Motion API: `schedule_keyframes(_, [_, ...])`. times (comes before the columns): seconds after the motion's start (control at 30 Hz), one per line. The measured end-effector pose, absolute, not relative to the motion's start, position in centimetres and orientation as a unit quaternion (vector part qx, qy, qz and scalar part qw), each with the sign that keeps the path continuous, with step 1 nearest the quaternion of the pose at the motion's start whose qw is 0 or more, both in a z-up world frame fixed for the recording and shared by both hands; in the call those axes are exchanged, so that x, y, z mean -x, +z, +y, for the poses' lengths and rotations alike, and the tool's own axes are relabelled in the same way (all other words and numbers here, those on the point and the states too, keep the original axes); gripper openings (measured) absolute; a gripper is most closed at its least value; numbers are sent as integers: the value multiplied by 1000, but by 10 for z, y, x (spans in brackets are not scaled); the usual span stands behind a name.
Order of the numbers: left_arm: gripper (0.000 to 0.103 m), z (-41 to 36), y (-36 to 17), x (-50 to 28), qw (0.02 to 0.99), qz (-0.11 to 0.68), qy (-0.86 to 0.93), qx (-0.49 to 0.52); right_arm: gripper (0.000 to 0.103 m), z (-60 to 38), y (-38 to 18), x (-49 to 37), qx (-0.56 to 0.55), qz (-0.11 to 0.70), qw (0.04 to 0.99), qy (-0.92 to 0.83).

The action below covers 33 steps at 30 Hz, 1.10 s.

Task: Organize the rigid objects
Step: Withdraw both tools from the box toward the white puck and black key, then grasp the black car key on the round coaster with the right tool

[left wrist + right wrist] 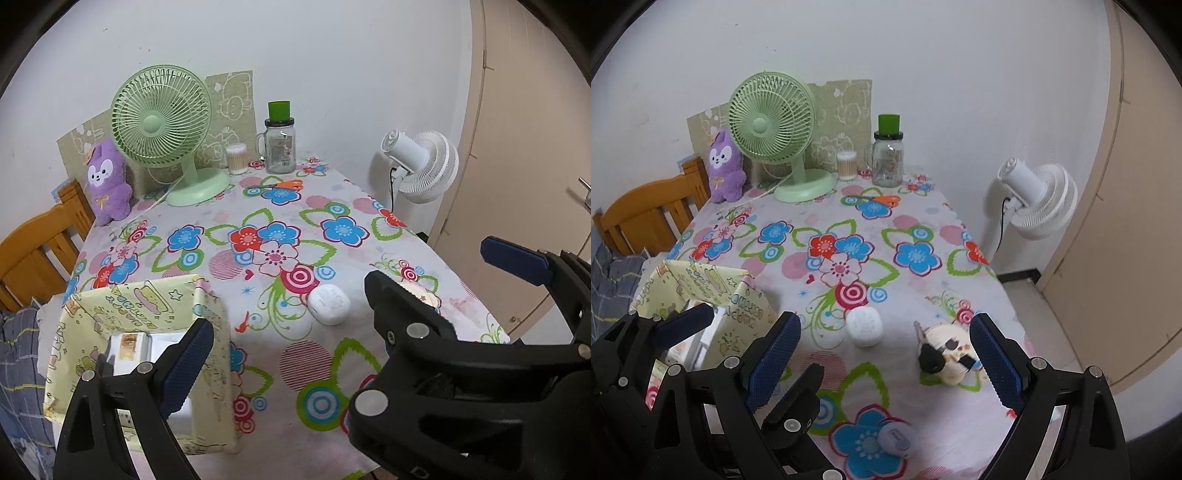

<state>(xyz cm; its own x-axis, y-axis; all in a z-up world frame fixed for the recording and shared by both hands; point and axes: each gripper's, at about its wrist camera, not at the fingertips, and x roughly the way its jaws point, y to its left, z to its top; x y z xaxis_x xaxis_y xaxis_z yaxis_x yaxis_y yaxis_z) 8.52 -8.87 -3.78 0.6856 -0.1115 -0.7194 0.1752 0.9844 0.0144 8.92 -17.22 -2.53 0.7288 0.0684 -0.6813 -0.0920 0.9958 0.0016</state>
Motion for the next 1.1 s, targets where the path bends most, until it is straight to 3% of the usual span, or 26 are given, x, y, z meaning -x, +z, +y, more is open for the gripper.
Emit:
schedule_keyframes(0.47, [95, -110, -70, -85, 935, 351, -37, -22, 95, -199, -58, -96, 19, 345, 936, 71])
schedule_keyframes(1.1, [95, -143, -137, -102, 916, 395, -62, -41, 94, -223, -125, -109, 37, 369, 927, 52])
